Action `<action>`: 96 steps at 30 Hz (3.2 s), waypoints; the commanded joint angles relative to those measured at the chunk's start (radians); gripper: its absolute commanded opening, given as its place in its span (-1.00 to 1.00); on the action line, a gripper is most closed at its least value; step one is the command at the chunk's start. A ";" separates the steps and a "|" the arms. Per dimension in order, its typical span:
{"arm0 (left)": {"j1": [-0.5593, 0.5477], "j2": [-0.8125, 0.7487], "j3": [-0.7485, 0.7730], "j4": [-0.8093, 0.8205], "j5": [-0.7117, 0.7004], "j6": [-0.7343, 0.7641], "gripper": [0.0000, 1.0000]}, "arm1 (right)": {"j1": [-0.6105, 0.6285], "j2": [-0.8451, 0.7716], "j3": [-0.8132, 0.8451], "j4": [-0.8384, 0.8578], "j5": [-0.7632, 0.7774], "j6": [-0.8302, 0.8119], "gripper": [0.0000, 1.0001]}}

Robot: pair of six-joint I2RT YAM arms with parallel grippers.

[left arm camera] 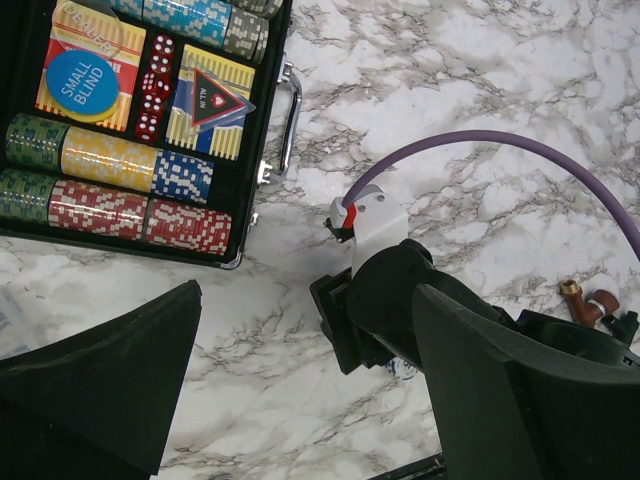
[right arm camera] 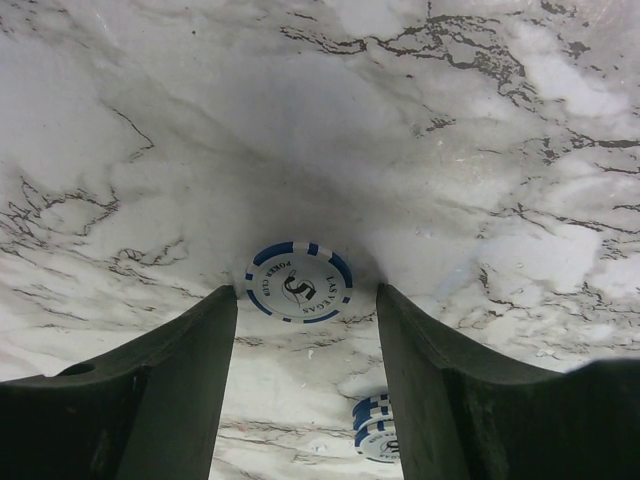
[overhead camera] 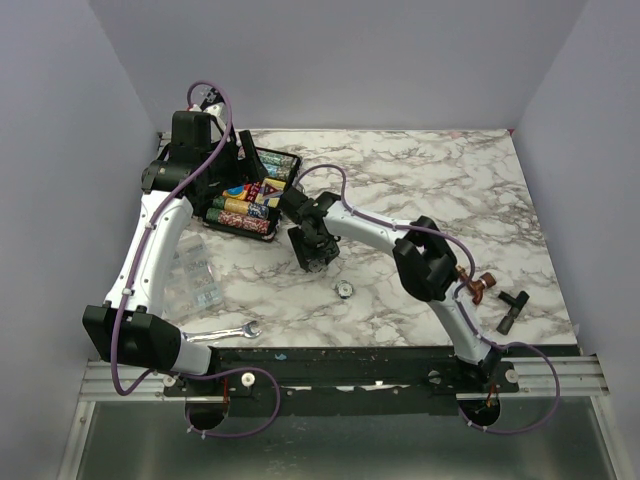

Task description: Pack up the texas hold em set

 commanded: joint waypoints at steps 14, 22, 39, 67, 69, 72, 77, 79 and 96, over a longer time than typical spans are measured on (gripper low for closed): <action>0.004 -0.020 0.000 0.010 0.001 0.005 0.73 | 0.016 0.101 0.053 -0.084 0.047 -0.029 0.15; 0.004 -0.022 0.000 0.010 0.003 0.006 0.73 | 0.018 0.112 0.061 -0.065 0.041 -0.024 0.06; 0.004 -0.020 0.000 0.010 0.006 0.006 0.73 | 0.018 0.039 -0.006 -0.038 0.068 -0.014 -0.30; 0.004 -0.015 -0.005 0.013 0.005 0.006 0.73 | 0.001 -0.207 -0.181 -0.048 0.123 0.019 -0.35; 0.004 -0.015 -0.005 0.013 0.005 0.006 0.73 | 0.001 -0.229 -0.193 -0.060 0.115 0.026 -0.35; 0.004 -0.015 -0.005 0.013 0.005 0.005 0.73 | 0.001 -0.267 -0.240 -0.062 0.087 0.036 -0.36; 0.002 -0.016 -0.005 0.013 0.008 0.003 0.73 | 0.001 -0.330 -0.340 -0.045 0.079 0.049 -0.36; 0.001 -0.017 -0.006 0.015 0.007 0.003 0.73 | 0.002 -0.333 -0.342 -0.031 0.075 0.041 -0.35; -0.097 0.059 -0.041 0.003 -0.135 0.003 0.76 | -0.005 -0.513 -0.492 0.214 0.072 0.047 -0.01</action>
